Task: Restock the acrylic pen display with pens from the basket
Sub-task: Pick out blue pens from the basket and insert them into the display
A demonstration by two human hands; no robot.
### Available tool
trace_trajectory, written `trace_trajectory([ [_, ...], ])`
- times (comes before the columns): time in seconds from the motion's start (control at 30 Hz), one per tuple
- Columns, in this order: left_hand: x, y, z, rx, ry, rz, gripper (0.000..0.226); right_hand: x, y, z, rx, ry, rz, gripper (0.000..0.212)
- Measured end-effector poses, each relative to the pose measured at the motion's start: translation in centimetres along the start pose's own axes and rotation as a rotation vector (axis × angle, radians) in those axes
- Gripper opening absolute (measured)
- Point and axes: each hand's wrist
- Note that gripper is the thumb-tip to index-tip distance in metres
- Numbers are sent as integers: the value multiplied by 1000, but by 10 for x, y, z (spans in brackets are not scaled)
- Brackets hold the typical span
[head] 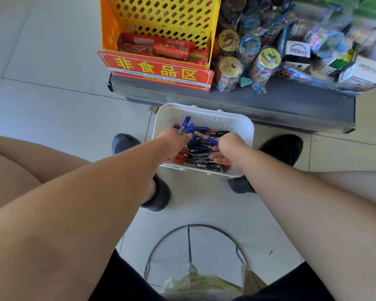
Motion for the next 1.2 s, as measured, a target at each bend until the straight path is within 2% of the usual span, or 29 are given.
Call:
trace_trajectory([
  [0.07, -4, -11, 4, 25, 7, 31, 29, -4, -17, -5, -122, -24, -43, 29],
  [0.17, -6, -25, 8, 76, -128, 49, 30, -14, -34, 1, -221, 38, -163, 26],
  [0.33, 1, -35, -2, -60, -531, -46, 21, -27, -58, 8, -160, 296, -354, 20],
  [0.4, 6, -40, -7, -62, -647, -68, 20, -30, -61, 12, -150, 350, -396, 19],
  [0.5, 17, -49, -12, 10, -628, -48, 21, -30, -66, 20, -172, 303, -463, 18],
  [0.7, 14, -70, 4, 209, -509, 126, 20, -29, -84, 11, -257, 234, -603, 23],
  [0.8, 2, -81, 17, 321, -490, 161, 24, -38, -96, -11, -380, 158, -566, 22],
  [0.97, -32, -117, 50, 478, -590, 128, 19, -54, -129, -65, -803, 27, -299, 8],
  [1.07, -55, -143, 69, 594, -634, 211, 6, -63, -152, -94, -973, 59, -288, 10],
  [1.2, -75, -177, 89, 693, -658, 230, 12, -84, -171, -119, -1063, 101, -333, 18],
])
Point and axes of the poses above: each hand's wrist, its own y-axis towards the middle knuckle, its own x-axis out of the palm, z = x × y, and after that the axes turned 10 degrees about -x, right-handed
